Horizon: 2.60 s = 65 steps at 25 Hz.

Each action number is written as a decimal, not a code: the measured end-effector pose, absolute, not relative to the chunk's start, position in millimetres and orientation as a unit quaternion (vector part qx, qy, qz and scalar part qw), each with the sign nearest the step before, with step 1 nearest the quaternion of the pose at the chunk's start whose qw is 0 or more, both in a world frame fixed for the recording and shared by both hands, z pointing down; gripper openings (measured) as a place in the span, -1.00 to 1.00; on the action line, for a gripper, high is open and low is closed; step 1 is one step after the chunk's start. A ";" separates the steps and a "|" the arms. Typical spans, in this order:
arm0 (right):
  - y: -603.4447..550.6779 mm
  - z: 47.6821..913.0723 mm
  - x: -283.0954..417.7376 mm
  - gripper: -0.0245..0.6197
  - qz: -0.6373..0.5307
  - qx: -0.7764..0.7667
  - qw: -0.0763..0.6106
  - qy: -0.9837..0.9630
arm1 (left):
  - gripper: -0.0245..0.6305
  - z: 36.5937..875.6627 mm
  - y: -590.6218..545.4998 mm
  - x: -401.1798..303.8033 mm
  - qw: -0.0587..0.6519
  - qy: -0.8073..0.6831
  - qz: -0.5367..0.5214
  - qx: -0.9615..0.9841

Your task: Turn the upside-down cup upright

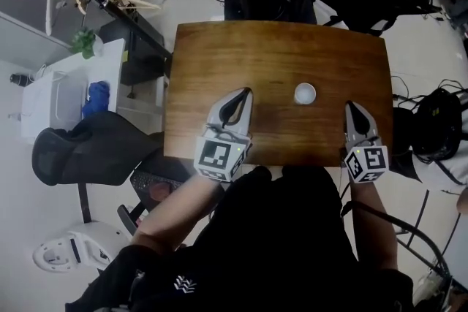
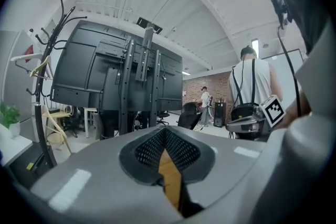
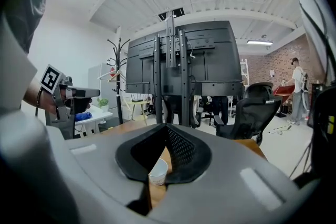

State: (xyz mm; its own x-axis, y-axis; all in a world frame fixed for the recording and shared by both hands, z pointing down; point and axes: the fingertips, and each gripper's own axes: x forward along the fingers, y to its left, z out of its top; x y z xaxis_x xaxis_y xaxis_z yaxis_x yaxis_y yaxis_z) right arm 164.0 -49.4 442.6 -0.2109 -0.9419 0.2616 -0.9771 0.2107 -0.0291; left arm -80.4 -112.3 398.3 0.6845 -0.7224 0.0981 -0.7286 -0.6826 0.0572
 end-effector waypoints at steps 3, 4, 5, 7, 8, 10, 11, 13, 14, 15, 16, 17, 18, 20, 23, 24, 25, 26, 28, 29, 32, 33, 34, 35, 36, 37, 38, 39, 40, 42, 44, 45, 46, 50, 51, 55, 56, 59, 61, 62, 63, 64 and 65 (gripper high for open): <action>-59.1 445.7 160.5 -0.92 0.090 0.605 0.101 -0.785 | -0.93 406.6 -112.5 -73.5 0.045 -0.400 0.041 0.915; -62.4 447.1 160.5 -0.92 0.093 0.600 0.099 -0.788 | -0.93 408.4 -114.2 -71.6 0.044 -0.404 0.043 0.913; -66.1 449.4 161.4 -0.92 0.098 0.596 0.098 -0.791 | -0.93 409.3 -116.5 -69.7 0.042 -0.409 0.045 0.910; -74.9 455.9 163.7 -0.92 0.109 0.588 0.100 -0.795 | -0.93 407.4 -121.3 -64.1 0.040 -0.417 0.047 0.907; -79.0 460.1 163.9 -0.92 0.113 0.583 0.102 -0.798 | -0.93 405.2 -122.5 -60.5 0.038 -0.417 0.047 0.907; -87.2 471.1 163.4 -0.92 0.123 0.573 0.109 -0.803 | -0.93 401.9 -125.0 -54.1 0.033 -0.416 0.049 0.907; -91.6 477.5 163.2 -0.92 0.129 0.570 0.111 -0.804 | -0.93 400.8 -127.9 -52.3 0.031 -0.418 0.051 0.906; -99.6 492.3 161.1 -0.92 0.142 0.565 0.116 -0.805 | -0.93 398.6 -135.1 -52.4 0.027 -0.427 0.055 0.902; -102.7 500.7 159.2 -0.92 0.147 0.562 0.122 -0.805 | -0.93 398.0 -137.7 -54.0 0.026 -0.432 0.058 0.900; -105.4 509.3 157.1 -0.92 0.151 0.559 0.128 -0.805 | -0.93 397.9 -139.4 -56.3 0.026 -0.436 0.061 0.898; -108.0 517.7 154.8 -0.92 0.155 0.556 0.135 -0.805 | -0.93 398.1 -140.4 -59.2 0.026 -0.440 0.065 0.895; -110.4 525.8 152.4 -0.92 0.161 0.553 0.142 -0.805 | -0.93 398.4 -140.9 -62.7 0.026 -0.443 0.068 0.893; -112.2 533.9 149.6 -0.92 0.166 0.550 0.149 -0.805 | -0.93 398.7 -141.0 -66.6 0.025 -0.447 0.072 0.892; -113.5 550.3 143.8 -0.92 0.173 0.544 0.169 -0.803 | -0.93 400.3 -141.5 -74.8 0.026 -0.454 0.078 0.887; -113.1 570.4 141.0 -0.91 0.176 0.543 0.201 -0.796 | -0.93 403.1 -142.4 -84.2 0.032 -0.465 0.083 0.881; -113.6 575.8 141.2 -0.78 0.181 0.542 0.207 -0.794 | -0.93 403.2 -141.9 -85.8 0.031 -0.467 0.085 0.880; -114.5 581.1 141.4 -0.45 0.191 0.541 0.210 -0.792 | -0.93 402.8 -141.4 -87.1 0.029 -0.467 0.086 0.879; -115.6 586.3 141.6 -0.32 0.205 0.539 0.211 -0.789 | -0.93 402.2 -141.1 -88.4 0.028 -0.468 0.087 0.879; -117.7 594.5 142.1 -0.34 0.227 0.538 0.212 -0.784 | -0.93 401.7 -140.7 -91.8 0.027 -0.472 0.089 0.877; -118.7 597.2 142.3 -0.35 0.235 0.539 0.212 -0.781 | -0.93 402.0 -140.4 -93.7 0.028 -0.474 0.089 0.875; -123.3 601.6 141.3 -0.38 0.247 0.540 0.210 -0.776 | -0.93 401.7 -140.1 -99.3 0.030 -0.480 0.091 0.872; -124.8 602.9 140.4 -0.39 0.252 0.540 0.209 -0.775 | -0.93 401.1 -140.2 -101.0 0.030 -0.482 0.091 0.871; -126.0 604.8 139.5 -0.40 0.258 0.539 0.209 -0.774 | -0.93 400.4 -140.2 -102.7 0.030 -0.484 0.091 0.870; -126.9 607.2 138.7 -0.40 0.264 0.538 0.209 -0.773 | -0.93 399.8 -140.0 -104.5 0.029 -0.487 0.092 0.868; -127.6 609.8 138.0 -0.40 0.269 0.537 0.210 -0.772 | -0.93 399.4 -139.7 -106.5 0.029 -0.489 0.092 0.867; -128.2 612.3 137.6 -0.40 0.274 0.536 0.210 -0.770 | -0.93 399.3 -139.3 -108.6 0.029 -0.492 0.092 0.865; -128.7 614.4 137.7 -0.42 0.279 0.536 0.210 -0.769 | -0.93 399.4 -138.6 -110.6 0.029 -0.495 0.093 0.863; -129.2 616.1 138.3 -0.43 0.282 0.537 0.210 -0.767 | -0.93 399.9 -137.7 -112.5 0.029 -0.498 0.094 0.862; -129.4 617.5 139.2 -0.45 0.284 0.539 0.210 -0.765 | -0.93 400.8 -136.5 -114.1 0.030 -0.500 0.095 0.860; -129.6 620.0 139.8 -0.46 0.288 0.538 0.212 -0.763 | -0.93 403.0 -134.1 -117.7 0.033 -0.506 0.096 0.857; -130.7 622.7 138.7 -0.46 0.291 0.534 0.215 -0.764 | -0.93 405.1 -132.9 -122.0 0.036 -0.512 0.098 0.853; -131.3 624.1 138.0 -0.46 0.292 0.530 0.219 -0.765 | -0.93 406.5 -132.7 -123.9 0.038 -0.515 0.099 0.851; -131.8 625.4 137.4 -0.46 0.292 0.527 0.222 -0.766 | -0.93 408.3 -132.5 -125.4 0.039 -0.518 0.101 0.849; -134.4 626.3 136.1 -0.47 0.289 0.526 0.230 -0.766 | -0.93 410.9 -129.1 -128.3 0.042 -0.524 0.105 0.844; -135.5 626.0 136.0 -0.50 0.287 0.527 0.230 -0.766 | -0.93 410.9 -128.6 -128.2 0.042 -0.524 0.105 0.844; -136.9 631.0 134.3 -0.51 0.292 0.521 0.240 -0.765 | -0.93 411.1 -130.6 -128.5 0.041 -0.527 0.108 0.842; -136.3 633.2 133.8 -0.51 0.295 0.520 0.244 -0.764 | -0.93 410.1 -131.1 -129.0 0.040 -0.528 0.108 0.842; -134.7 640.0 134.5 -0.55 0.302 0.519 0.256 -0.758 | -0.93 406.5 -132.8 -130.6 0.037 -0.529 0.107 0.841; -135.2 640.1 136.2 -0.82 0.293 0.525 0.263 -0.755 | -0.93 407.2 -134.1 -131.3 0.038 -0.530 0.108 0.840; -135.5 638.6 135.9 -0.83 0.284 0.526 0.267 -0.756 | -0.93 408.2 -134.1 -131.5 0.039 -0.530 0.109 0.840; -135.9 636.5 135.0 -0.83 0.274 0.527 0.270 -0.758 | -0.93 409.3 -133.5 -131.7 0.040 -0.530 0.110 0.840; -136.6 634.1 134.0 -0.83 0.265 0.527 0.271 -0.761 | -0.93 410.3 -132.7 -131.6 0.041 -0.530 0.110 0.840; -137.4 631.7 133.5 -0.83 0.258 0.527 0.272 -0.762 | -0.93 411.1 -132.2 -131.1 0.041 -0.529 0.110 0.840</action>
